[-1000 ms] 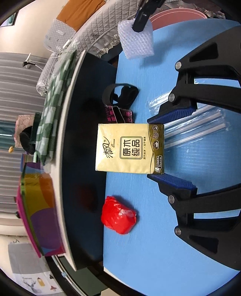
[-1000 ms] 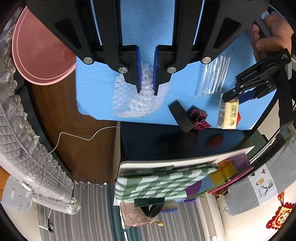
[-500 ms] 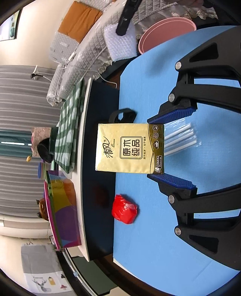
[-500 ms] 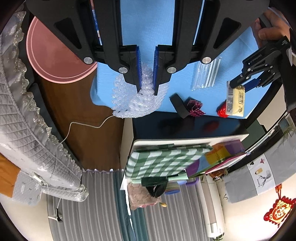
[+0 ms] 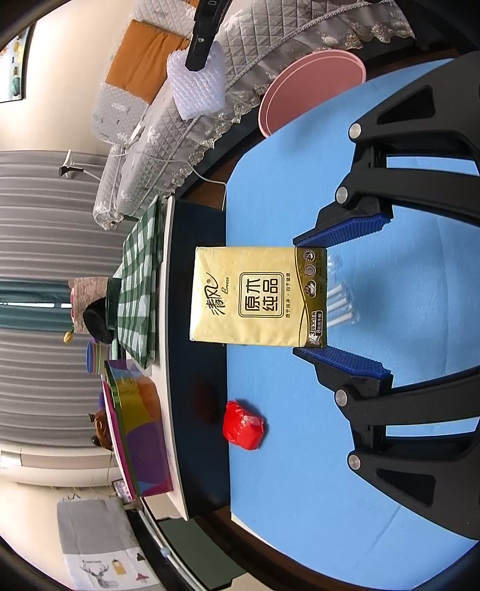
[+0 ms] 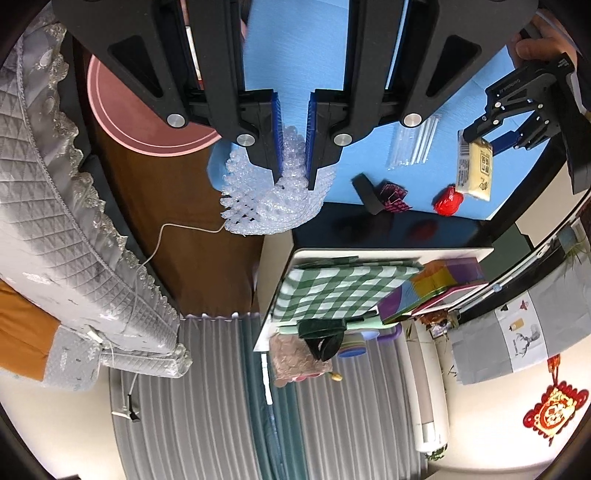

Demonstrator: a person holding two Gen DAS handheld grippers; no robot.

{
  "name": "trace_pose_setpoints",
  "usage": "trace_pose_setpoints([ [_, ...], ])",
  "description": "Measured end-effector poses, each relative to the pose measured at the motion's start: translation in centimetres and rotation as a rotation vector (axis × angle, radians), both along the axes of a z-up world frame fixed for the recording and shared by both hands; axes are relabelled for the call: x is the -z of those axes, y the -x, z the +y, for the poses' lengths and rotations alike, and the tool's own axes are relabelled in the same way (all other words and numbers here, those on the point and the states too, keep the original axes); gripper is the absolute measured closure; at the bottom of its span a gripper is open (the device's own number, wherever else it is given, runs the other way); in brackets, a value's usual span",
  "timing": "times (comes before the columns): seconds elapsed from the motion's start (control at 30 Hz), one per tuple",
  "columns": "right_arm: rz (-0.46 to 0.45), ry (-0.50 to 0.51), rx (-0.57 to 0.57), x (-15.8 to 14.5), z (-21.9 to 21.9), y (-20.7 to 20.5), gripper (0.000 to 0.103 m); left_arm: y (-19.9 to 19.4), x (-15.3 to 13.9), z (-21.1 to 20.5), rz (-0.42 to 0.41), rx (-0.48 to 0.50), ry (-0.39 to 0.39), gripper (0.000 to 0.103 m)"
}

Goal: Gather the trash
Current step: 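Carry the bubble-wrap net and tissue pack in both tools over the pink bin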

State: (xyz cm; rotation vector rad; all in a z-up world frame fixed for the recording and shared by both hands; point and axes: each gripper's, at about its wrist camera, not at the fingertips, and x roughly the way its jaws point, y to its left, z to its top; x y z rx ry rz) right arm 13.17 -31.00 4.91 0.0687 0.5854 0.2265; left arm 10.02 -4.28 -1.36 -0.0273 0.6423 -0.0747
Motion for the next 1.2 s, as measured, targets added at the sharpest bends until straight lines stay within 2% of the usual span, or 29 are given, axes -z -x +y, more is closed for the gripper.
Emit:
trace_pose_setpoints([
  [0.33, -0.022, -0.043, 0.057, -1.3, -4.2, 1.7, 0.092, 0.8, -0.2, -2.2, 0.011, 0.025, 0.011, 0.052],
  [0.63, -0.045, -0.040, 0.092, -2.1, -6.2, 2.5, 0.092, 0.9, -0.4, -4.7, 0.011, 0.061, 0.010, 0.052],
  [1.2, -0.054, -0.051, 0.177, -2.7, -9.7, 2.1, 0.092, 0.4, -0.5, -7.8, 0.022, 0.107, 0.010, 0.052],
])
